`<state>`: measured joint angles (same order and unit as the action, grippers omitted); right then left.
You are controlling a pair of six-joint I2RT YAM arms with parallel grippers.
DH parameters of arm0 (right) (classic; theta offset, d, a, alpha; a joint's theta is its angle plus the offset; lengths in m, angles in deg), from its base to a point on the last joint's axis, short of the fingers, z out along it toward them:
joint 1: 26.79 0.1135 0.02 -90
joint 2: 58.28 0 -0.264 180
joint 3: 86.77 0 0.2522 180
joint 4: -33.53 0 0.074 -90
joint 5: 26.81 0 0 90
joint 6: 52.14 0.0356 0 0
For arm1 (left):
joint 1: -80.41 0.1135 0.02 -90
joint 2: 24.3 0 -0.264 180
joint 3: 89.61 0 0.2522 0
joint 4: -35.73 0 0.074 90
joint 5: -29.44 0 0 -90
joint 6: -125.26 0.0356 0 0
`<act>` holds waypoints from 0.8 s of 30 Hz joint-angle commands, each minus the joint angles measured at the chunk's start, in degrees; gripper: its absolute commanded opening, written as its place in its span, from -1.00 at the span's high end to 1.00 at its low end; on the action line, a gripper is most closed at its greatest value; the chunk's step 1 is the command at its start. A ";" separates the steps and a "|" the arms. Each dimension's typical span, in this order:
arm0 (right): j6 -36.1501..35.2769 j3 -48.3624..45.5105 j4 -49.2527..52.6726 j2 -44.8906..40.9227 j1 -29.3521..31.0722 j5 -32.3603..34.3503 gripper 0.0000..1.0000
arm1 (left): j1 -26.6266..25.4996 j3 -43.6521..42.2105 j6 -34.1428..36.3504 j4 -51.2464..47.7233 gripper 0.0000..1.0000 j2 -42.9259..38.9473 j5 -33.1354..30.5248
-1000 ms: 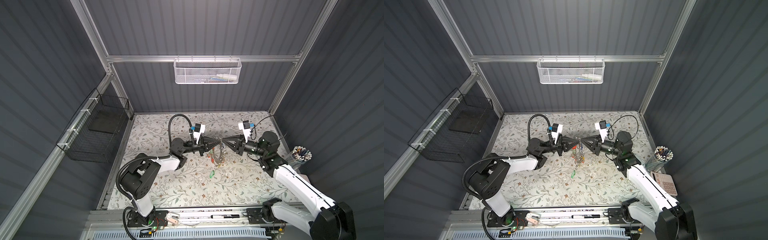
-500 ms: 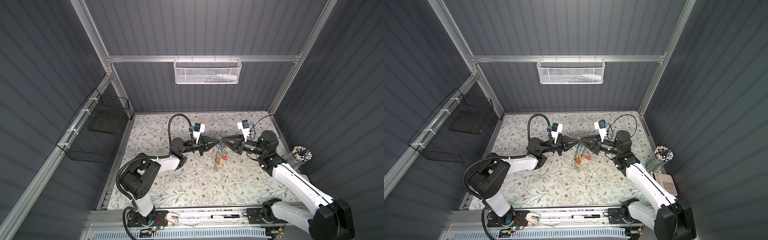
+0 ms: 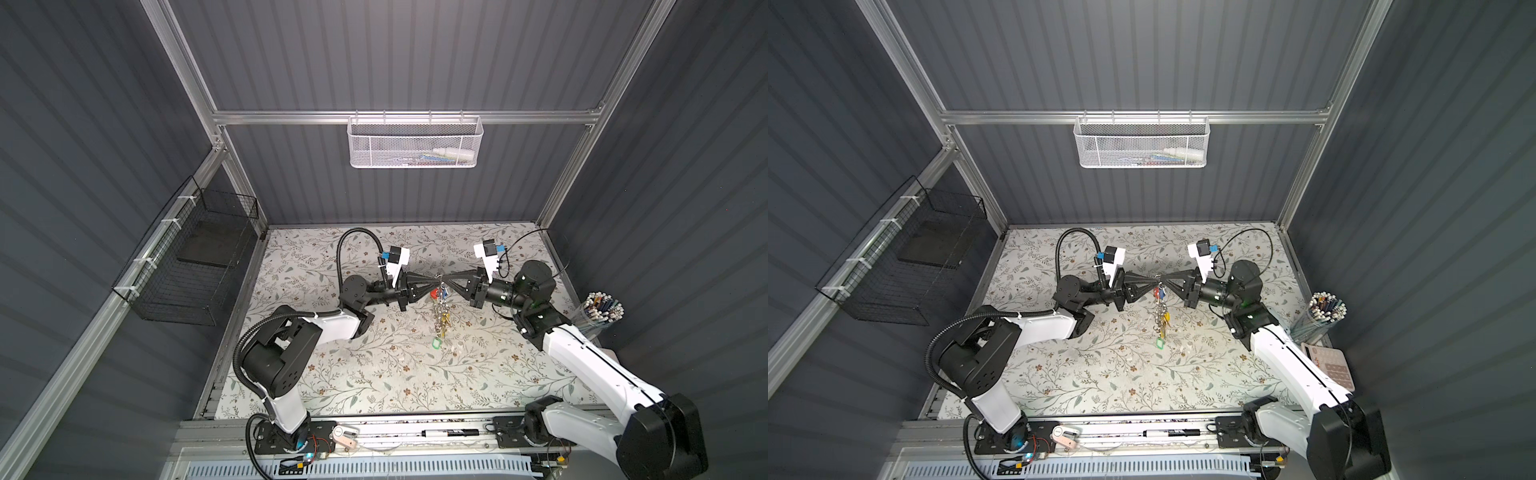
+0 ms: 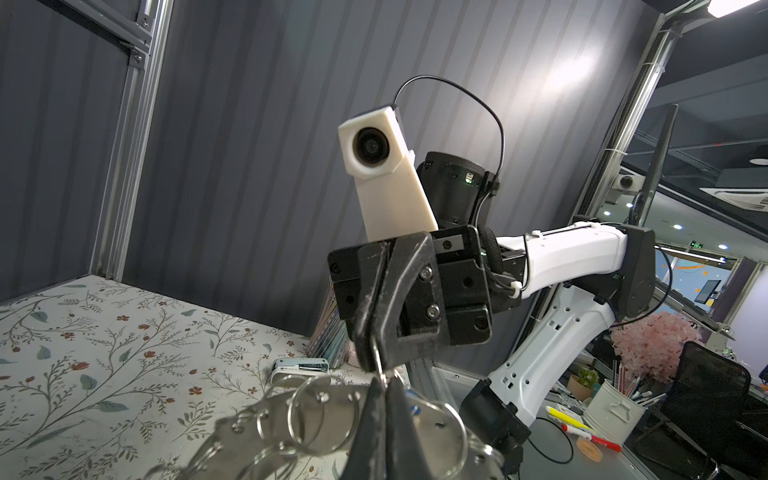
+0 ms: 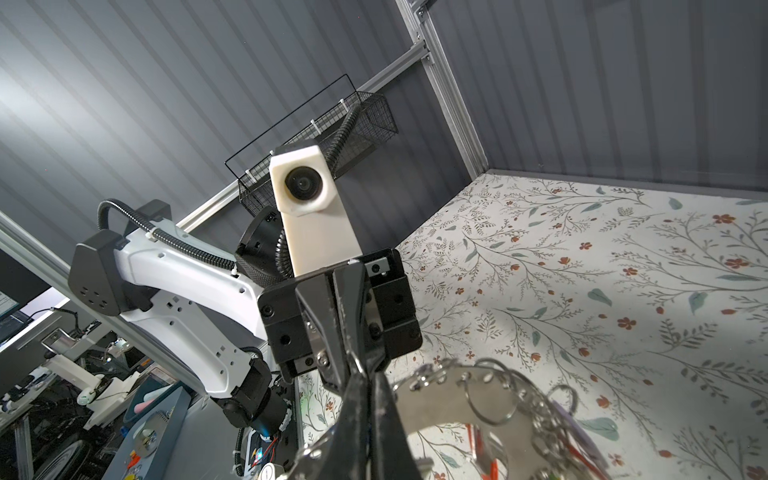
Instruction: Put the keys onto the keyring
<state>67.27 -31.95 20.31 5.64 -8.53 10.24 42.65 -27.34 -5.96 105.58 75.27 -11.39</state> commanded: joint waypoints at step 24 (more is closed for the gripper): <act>-13.19 2.62 7.98 -2.20 0.63 1.54 1.00 | 5.06 12.39 33.70 -67.02 0.16 -14.99 4.93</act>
<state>57.52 -31.93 28.38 5.22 -8.02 12.16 47.27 -20.01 14.41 60.53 62.59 -9.05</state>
